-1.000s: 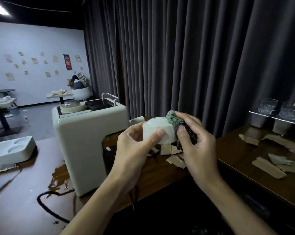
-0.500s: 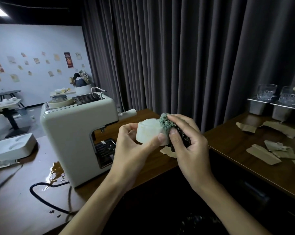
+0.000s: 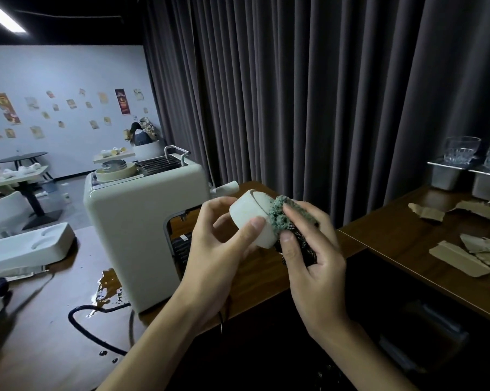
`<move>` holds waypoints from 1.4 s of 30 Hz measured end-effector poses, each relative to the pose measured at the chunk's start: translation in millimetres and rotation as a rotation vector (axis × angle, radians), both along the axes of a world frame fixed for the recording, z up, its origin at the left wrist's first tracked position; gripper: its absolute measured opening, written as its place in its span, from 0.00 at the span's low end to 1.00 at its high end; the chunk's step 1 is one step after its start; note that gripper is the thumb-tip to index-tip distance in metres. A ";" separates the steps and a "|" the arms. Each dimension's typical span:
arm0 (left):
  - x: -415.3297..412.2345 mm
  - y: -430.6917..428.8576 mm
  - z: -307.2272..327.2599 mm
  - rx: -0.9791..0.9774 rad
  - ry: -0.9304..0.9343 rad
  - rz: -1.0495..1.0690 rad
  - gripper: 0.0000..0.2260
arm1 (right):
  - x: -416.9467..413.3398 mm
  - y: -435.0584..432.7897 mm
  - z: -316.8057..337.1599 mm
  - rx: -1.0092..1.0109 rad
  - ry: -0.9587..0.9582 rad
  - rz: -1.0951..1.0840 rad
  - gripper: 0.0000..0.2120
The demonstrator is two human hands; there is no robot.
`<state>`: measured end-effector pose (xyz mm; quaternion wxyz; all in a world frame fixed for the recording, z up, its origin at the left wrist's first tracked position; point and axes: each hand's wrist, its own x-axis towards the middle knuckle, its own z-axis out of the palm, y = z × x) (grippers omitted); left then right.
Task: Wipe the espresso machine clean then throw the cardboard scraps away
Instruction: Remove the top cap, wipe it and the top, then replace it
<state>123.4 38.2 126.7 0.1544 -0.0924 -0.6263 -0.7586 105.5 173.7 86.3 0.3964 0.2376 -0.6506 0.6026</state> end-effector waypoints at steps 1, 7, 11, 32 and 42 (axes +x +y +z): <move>-1.1 1.0 -2.0 0.059 -0.022 -0.017 0.25 | -2.0 -0.9 -0.9 0.009 0.021 -0.012 0.16; -4.4 7.1 -4.8 0.209 -0.128 -0.005 0.25 | -4.9 -10.1 -4.6 0.004 0.080 -0.105 0.15; -6.9 2.6 -1.9 0.110 -0.140 -0.019 0.23 | -3.6 -15.0 -6.4 0.019 0.090 -0.131 0.15; -17.4 -17.8 -7.2 -0.250 0.026 0.118 0.27 | -7.9 -17.4 -11.5 0.053 0.085 -0.102 0.11; -8.9 -22.5 3.2 -0.352 0.165 0.101 0.23 | -7.8 -16.4 -7.6 0.062 0.068 -0.068 0.14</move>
